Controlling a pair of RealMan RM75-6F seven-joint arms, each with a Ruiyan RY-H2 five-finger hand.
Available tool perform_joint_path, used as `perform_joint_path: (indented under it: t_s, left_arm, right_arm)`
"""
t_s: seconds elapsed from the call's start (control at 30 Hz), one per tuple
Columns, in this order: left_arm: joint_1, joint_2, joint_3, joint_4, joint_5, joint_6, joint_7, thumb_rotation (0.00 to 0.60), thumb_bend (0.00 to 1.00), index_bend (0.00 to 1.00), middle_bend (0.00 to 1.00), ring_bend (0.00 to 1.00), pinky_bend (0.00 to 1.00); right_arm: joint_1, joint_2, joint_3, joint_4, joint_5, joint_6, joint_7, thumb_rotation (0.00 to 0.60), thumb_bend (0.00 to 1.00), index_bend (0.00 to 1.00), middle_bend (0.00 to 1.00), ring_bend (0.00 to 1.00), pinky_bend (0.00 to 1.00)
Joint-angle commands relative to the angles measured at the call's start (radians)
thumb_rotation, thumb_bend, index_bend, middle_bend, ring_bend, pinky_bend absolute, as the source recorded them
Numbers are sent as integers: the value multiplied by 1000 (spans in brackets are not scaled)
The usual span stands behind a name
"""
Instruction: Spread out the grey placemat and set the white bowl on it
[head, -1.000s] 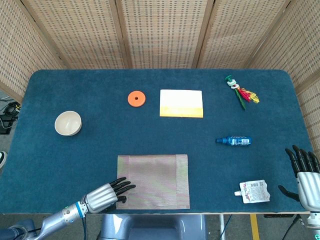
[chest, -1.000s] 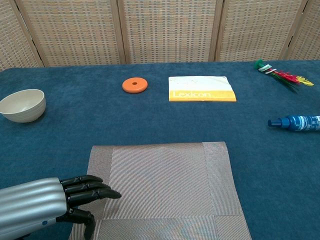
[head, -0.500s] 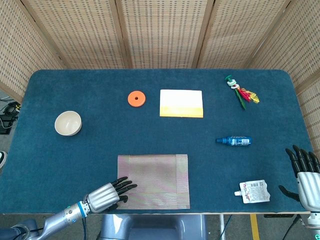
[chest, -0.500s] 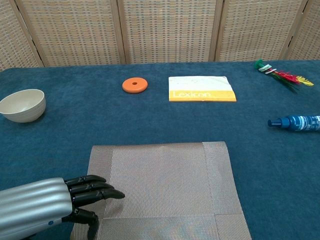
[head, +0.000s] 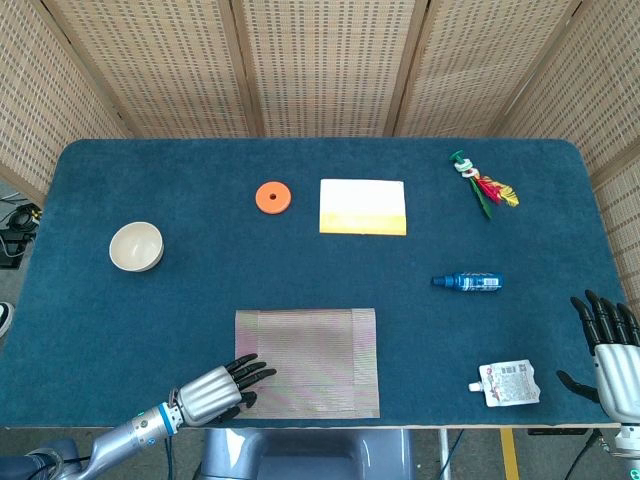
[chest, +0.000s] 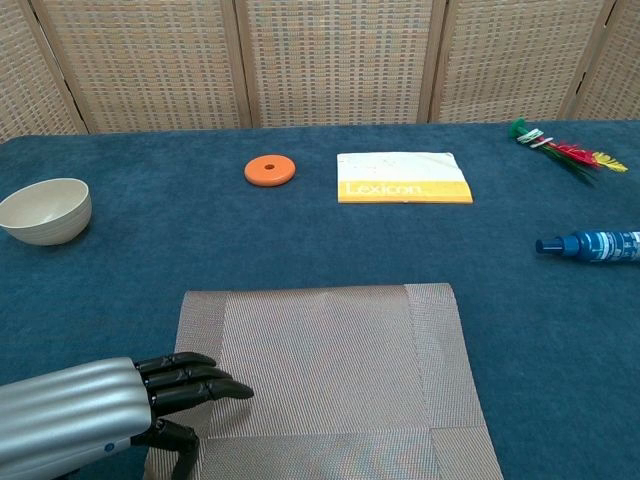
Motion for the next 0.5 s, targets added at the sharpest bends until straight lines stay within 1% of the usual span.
perform_joint_path:
  t_s: [0.03, 0.13, 0.2, 0.3, 0.5]
  left_arm:
    - [0, -2, -2, 0, -2, 0, 1, 600, 527, 492, 0, 0, 0]
    - [0, -3, -3, 0, -6, -1, 2, 600, 529, 539, 0, 0, 0]
    - [0, -5, -5, -1, -9, -3, 1, 600, 530, 598, 0, 0, 0]
    - [1, -9, -9, -3, -18, -5, -4, 600, 530, 654, 0, 0, 0]
    - [0, -18, -21, -8, -31, -4, -11, 600, 532, 716, 0, 0, 0]
  right_arm:
    - [0, 1, 0, -1, -1, 1, 1, 600, 0, 0, 0, 0, 0]
    - [-1, 1, 0, -1, -1, 2, 1, 600, 0, 0, 0, 0, 0]
    - [-1, 1, 0, -1, -1, 2, 3, 600, 0, 0, 0, 0, 0]
    - [0, 2, 0, -1, -2, 1, 5, 600, 0, 0, 0, 0, 0]
    - [0, 4, 0, -2, -2, 1, 10, 600, 0, 0, 0, 0, 0]
